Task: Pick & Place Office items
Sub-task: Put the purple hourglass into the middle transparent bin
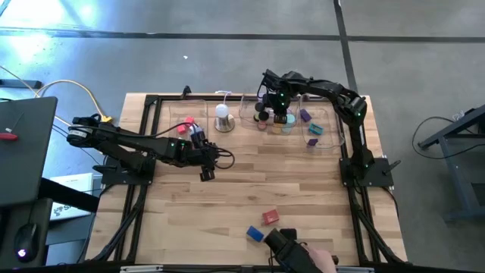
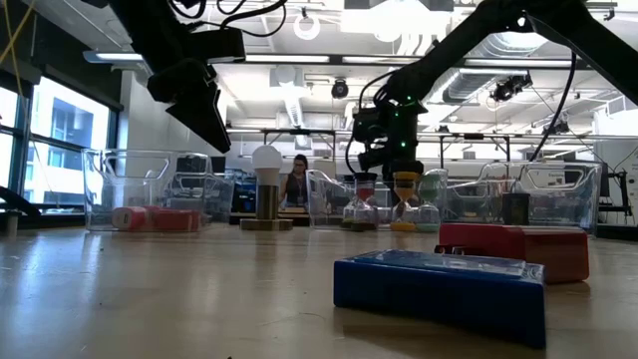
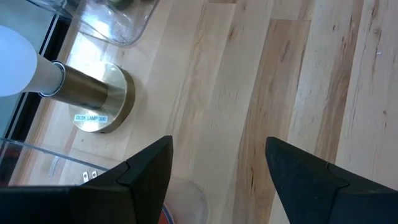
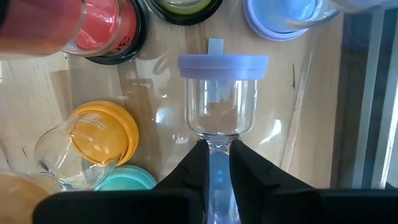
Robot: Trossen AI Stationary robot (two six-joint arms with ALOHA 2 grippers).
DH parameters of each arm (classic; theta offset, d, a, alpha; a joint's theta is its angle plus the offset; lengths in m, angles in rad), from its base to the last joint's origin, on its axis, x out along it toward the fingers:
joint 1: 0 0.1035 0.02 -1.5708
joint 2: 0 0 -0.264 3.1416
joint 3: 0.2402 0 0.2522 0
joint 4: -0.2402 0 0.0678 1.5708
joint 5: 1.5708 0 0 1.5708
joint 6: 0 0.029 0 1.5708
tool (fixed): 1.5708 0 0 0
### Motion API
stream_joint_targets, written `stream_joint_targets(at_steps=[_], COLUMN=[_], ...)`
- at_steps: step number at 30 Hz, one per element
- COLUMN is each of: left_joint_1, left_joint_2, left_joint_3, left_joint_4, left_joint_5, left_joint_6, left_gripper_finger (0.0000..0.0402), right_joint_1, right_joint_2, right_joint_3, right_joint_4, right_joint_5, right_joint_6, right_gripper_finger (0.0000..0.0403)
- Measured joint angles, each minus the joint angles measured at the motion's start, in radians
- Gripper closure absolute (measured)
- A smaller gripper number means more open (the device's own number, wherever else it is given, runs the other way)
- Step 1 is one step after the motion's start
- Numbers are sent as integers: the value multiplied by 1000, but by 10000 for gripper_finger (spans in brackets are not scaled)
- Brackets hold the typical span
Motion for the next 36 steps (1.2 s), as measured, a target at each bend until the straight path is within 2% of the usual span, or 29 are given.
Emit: stream_joint_targets(at_steps=[10, 18, 36], left_joint_1=[0, 0, 0], left_joint_2=[0, 0, 0], left_joint_3=[0, 0, 0], left_joint_4=[-1, -1, -1], left_joint_5=[0, 0, 0], left_joint_6=[0, 0, 0], left_gripper_finger=[155, 155, 155], right_joint_1=[-1, -1, -3], right_joint_2=[0, 3, 3], right_joint_3=[-1, -2, -1], right_joint_4=[26, 17, -24], right_joint_5=[-36, -49, -16], right_joint_6=[17, 117, 114], right_gripper_finger=[338, 310, 311])
